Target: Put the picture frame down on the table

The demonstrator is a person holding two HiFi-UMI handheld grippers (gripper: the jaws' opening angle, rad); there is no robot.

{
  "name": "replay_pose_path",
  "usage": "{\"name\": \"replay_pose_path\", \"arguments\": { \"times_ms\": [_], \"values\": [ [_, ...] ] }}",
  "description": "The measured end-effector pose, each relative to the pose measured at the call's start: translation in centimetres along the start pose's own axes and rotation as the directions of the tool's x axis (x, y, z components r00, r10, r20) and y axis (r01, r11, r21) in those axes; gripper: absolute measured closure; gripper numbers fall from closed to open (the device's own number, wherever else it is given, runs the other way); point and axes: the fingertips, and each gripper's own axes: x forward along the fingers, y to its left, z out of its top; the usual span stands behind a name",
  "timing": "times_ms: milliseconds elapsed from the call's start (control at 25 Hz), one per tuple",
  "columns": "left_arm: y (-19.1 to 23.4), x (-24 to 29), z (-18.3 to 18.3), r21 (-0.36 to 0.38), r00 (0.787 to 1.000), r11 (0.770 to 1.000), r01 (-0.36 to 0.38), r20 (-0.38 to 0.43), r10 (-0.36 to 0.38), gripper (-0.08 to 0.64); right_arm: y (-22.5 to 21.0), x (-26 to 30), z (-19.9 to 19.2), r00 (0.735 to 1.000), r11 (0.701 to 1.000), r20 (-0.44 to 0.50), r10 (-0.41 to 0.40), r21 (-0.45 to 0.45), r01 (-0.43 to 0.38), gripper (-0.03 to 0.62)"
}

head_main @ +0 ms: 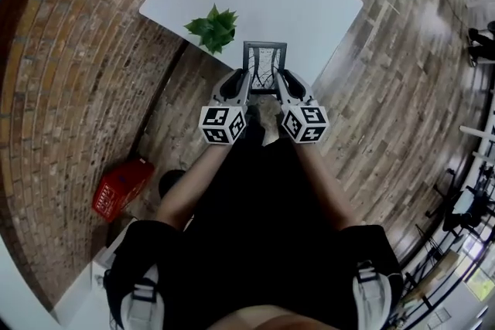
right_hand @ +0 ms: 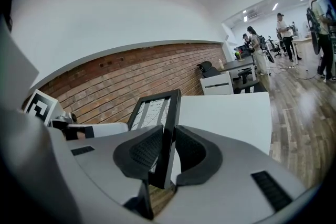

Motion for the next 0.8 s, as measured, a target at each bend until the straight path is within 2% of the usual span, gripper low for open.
{"name": "replay_pose_path", "arguments": {
  "times_ms": [320,800],
  "values": [
    [0.4,1.0,0.1,-0.019,0.999,0.999,0.038,-0.016,-0.038,0.480,-0.5,0.4,0.1,0.999,0.999,-0.001,-0.054,0.011,0.054,0.522],
    [0.6,1.4,-1.3,-0.028,0.999,0.999,0.036,-0.032,-0.037,0.480,-1.1,0.5,-0.9,0.998,0.998,-0.023,-0.055,0.010,0.055,0.522]
  ]
}}
